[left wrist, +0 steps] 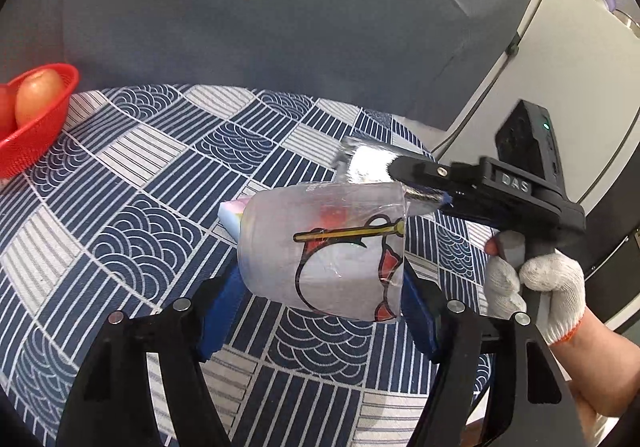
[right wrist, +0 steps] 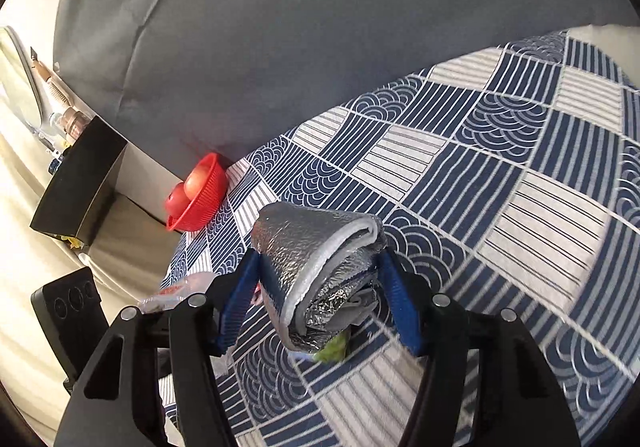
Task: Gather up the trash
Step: 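Grasp the clear plastic bag with the left tool while the right tool grasps the second foil roll, then carry the clear bag and foil roll down over the trash bin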
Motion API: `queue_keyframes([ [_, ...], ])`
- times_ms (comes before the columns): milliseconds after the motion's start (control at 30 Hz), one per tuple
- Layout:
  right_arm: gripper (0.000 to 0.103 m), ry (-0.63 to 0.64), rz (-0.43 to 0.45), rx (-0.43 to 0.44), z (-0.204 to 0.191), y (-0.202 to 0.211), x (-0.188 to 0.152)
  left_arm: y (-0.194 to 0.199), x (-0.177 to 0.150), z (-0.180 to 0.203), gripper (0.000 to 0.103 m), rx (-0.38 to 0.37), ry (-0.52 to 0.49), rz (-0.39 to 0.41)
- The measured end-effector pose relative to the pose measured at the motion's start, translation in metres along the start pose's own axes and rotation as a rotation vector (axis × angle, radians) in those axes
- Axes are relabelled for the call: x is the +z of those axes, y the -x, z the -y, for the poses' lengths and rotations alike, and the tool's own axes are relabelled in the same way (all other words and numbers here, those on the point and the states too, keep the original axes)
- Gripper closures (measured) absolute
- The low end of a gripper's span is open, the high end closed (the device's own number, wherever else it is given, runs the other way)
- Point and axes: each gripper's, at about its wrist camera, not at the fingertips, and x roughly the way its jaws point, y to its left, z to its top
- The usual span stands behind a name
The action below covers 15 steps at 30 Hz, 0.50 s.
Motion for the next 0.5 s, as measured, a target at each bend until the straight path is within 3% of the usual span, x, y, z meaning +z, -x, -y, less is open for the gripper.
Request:
queue_keyframes([
  [167,0.041,0.032,0.027,-0.051,-0.013,0.026,-0.016,0.023,-0.009,0.007,0.033,0.04,-0.012,0.034],
  [500,0.041,0.001,0.073,-0.069,-0.03,0.077,-0.065,0.07,-0.031,0.029,0.033,0.113,-0.031,0.084],
])
